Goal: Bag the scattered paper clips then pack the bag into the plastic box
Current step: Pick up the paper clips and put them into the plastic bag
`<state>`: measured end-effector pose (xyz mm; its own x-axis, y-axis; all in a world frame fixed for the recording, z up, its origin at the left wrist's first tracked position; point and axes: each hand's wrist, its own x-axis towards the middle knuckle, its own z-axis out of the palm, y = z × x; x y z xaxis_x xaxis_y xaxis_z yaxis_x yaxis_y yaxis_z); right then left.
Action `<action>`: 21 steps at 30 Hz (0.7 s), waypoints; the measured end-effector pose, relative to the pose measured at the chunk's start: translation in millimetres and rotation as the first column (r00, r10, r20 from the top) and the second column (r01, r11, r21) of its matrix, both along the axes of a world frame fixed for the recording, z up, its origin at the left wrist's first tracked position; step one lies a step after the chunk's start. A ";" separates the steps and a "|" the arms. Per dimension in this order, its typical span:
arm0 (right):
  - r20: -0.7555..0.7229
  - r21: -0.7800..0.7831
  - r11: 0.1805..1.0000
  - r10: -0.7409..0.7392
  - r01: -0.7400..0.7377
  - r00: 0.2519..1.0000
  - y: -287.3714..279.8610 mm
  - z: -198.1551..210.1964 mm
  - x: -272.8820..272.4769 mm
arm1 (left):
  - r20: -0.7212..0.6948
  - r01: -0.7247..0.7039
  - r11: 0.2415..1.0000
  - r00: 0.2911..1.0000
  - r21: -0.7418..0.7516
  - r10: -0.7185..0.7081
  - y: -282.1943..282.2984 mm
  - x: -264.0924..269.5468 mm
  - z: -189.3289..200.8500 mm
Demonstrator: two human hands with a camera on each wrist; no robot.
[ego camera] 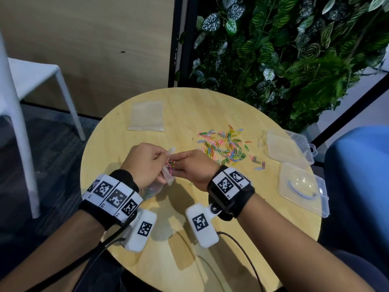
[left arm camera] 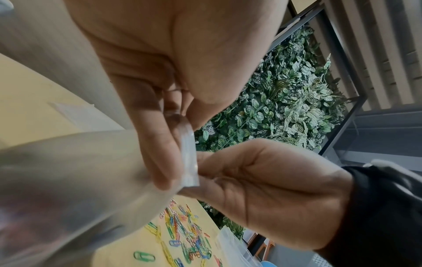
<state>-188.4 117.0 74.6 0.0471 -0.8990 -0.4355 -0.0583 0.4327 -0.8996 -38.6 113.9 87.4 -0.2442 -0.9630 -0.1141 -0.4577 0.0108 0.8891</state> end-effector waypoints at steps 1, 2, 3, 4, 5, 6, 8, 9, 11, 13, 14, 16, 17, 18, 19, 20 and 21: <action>-0.108 -0.037 0.999 0.018 -0.022 0.994 -0.1 -0.5 2.4 | 0.001 0.001 1.000 1.000 -0.004 -0.001 -0.5 0.3 0.2; -0.255 -0.096 0.994 0.028 -0.054 0.967 -0.5 -1.5 3.8 | 0.001 -0.001 1.000 1.000 -0.006 0.001 -1.3 0.5 0.4; -0.421 -0.171 0.979 0.029 -0.111 0.907 0.6 -1.0 4.9 | 0.000 -0.007 1.000 1.000 -0.006 0.007 -2.0 0.9 0.6; -0.561 -0.239 0.955 0.012 -0.176 0.828 2.3 0.2 6.2 | 0.000 -0.012 1.000 1.000 -0.003 0.012 -2.7 1.3 0.8; -0.660 -0.293 0.923 -0.008 -0.249 0.751 4.8 3.3 7.5 | 0.000 -0.015 1.000 1.000 0.001 0.015 -3.2 1.9 1.0; -0.726 -0.331 0.884 -0.014 -0.331 0.688 7.2 5.8 7.6 | -0.001 -0.017 1.000 1.000 0.006 0.017 -3.5 2.8 1.2; -0.780 -0.370 0.799 0.009 -0.473 0.625 13.1 15.7 5.3 | -0.009 -0.020 1.000 1.000 0.010 0.020 -4.6 5.3 2.2; -0.779 -0.374 0.774 0.036 -0.511 0.626 15.7 23.0 1.0 | -0.012 -0.026 1.000 1.000 0.010 0.026 -5.5 7.1 2.6; -0.757 -0.375 0.765 0.073 -0.524 0.649 19.6 37.5 -15.8 | -0.019 -0.046 0.999 0.999 0.012 0.046 -6.5 10.8 3.5; -0.739 -0.388 0.803 0.021 -0.451 0.674 26.0 44.7 -43.1 | -0.029 -0.050 0.999 0.998 0.014 0.050 -6.5 13.3 4.1; -0.750 -0.387 0.835 -0.039 -0.390 0.661 30.4 43.0 -60.1 | -0.030 -0.047 0.999 0.998 0.013 0.047 -5.9 14.1 4.6; -0.845 -0.275 0.926 -0.104 -0.259 0.525 42.1 29.6 -100.0 | -0.023 -0.037 0.999 0.999 0.007 0.037 -5.0 16.1 5.5; -0.898 -0.162 0.970 -0.068 -0.182 0.435 50.1 21.4 -118.8 | -0.021 -0.032 0.999 0.999 0.004 0.032 -4.6 17.1 5.6; -0.930 -0.039 0.995 -0.002 -0.095 0.366 58.0 11.4 -135.9 | -0.021 -0.029 1.000 0.999 0.002 0.029 -4.6 17.8 5.7; -0.940 0.057 0.998 0.056 -0.007 0.338 65.9 2.6 -150.0 | -0.021 -0.026 1.000 0.999 0.003 0.026 -4.8 18.6 5.3; -0.938 0.124 0.990 0.094 0.068 0.335 73.5 -4.9 -159.8 | -0.020 -0.025 1.000 0.999 0.006 0.025 -5.0 18.6 4.8; -0.934 0.176 0.977 0.127 0.121 0.335 80.1 -11.8 -165.8 | -0.017 -0.024 1.000 1.000 0.009 0.024 -4.7 18.5 4.4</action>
<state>-354.2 197.1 62.7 -0.5001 -0.7972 -0.3382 -0.8077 0.5703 -0.1498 -20.1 109.2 91.8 -0.2230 -0.9677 -0.1180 -0.4421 -0.0075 0.8969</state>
